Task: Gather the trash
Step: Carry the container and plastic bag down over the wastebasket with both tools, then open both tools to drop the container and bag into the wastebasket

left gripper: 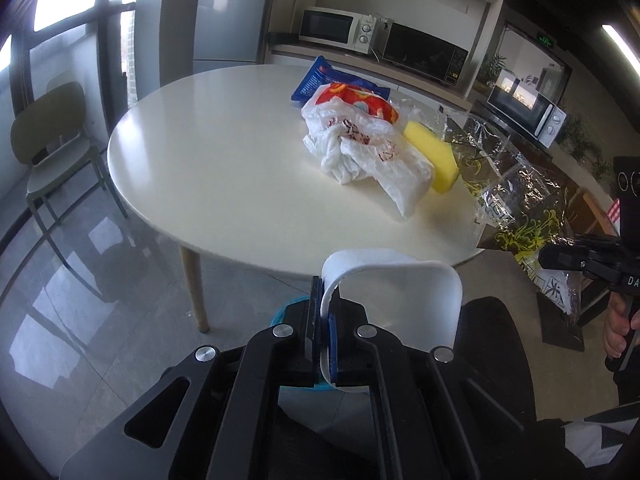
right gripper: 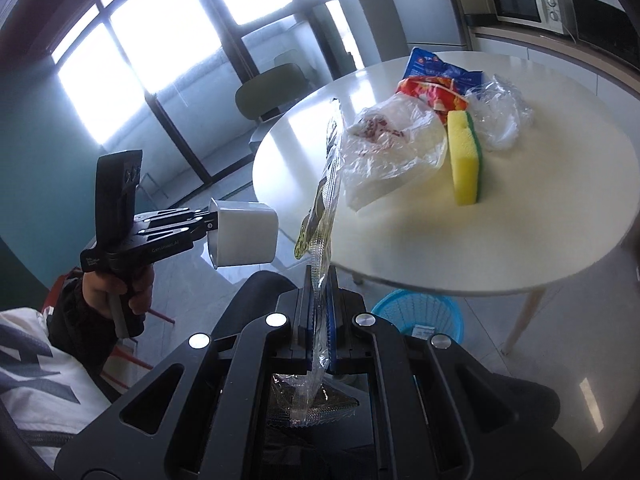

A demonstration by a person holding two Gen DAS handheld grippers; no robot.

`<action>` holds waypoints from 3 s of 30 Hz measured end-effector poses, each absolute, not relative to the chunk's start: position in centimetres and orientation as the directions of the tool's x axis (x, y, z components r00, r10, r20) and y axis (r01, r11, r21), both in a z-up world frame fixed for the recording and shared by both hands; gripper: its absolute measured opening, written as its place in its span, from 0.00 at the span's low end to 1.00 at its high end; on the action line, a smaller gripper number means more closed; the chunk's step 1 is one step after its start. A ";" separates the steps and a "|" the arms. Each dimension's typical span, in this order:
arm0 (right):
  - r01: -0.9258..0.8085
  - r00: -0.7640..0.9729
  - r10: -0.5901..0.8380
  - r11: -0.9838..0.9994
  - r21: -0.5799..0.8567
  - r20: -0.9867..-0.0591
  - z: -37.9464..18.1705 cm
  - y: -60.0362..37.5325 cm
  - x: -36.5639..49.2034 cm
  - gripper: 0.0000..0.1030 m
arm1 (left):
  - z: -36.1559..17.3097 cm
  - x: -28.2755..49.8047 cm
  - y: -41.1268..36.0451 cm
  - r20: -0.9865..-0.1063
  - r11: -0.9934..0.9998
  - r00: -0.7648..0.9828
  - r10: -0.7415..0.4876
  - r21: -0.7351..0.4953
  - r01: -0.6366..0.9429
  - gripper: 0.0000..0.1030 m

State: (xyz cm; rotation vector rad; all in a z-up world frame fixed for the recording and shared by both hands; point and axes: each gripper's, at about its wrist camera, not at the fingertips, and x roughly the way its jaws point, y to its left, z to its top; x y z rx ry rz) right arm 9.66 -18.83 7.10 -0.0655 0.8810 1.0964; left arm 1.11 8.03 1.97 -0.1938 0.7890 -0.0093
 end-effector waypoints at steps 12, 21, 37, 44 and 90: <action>-0.833 -0.034 0.700 0.375 0.407 -0.714 -0.5 -16.5 6.1 0.04 | -4.8 -0.5 7.3 -0.795 0.972 0.597 -0.108 -0.211 -0.106 0.02; -0.761 -0.147 0.602 0.438 0.479 -0.785 -8.7 -14.9 8.5 0.04 | -11.0 2.7 7.6 -0.868 0.968 0.484 -0.114 -0.206 -0.142 0.02; -0.473 -0.207 0.438 0.738 0.482 -0.875 -24.6 -12.8 20.9 0.04 | -23.1 12.2 7.4 -0.962 0.956 0.207 -0.180 -0.221 -0.195 0.02; -0.405 -0.264 0.363 0.799 0.445 -0.893 -31.4 -11.2 25.2 0.04 | -29.6 15.5 7.4 -0.978 0.950 0.064 -0.196 -0.206 -0.236 0.02; -0.284 -0.194 0.355 0.872 0.398 -0.915 -33.1 -12.5 26.2 0.92 | -33.3 16.4 6.7 -0.988 0.974 -0.076 -0.131 -0.114 -0.196 0.94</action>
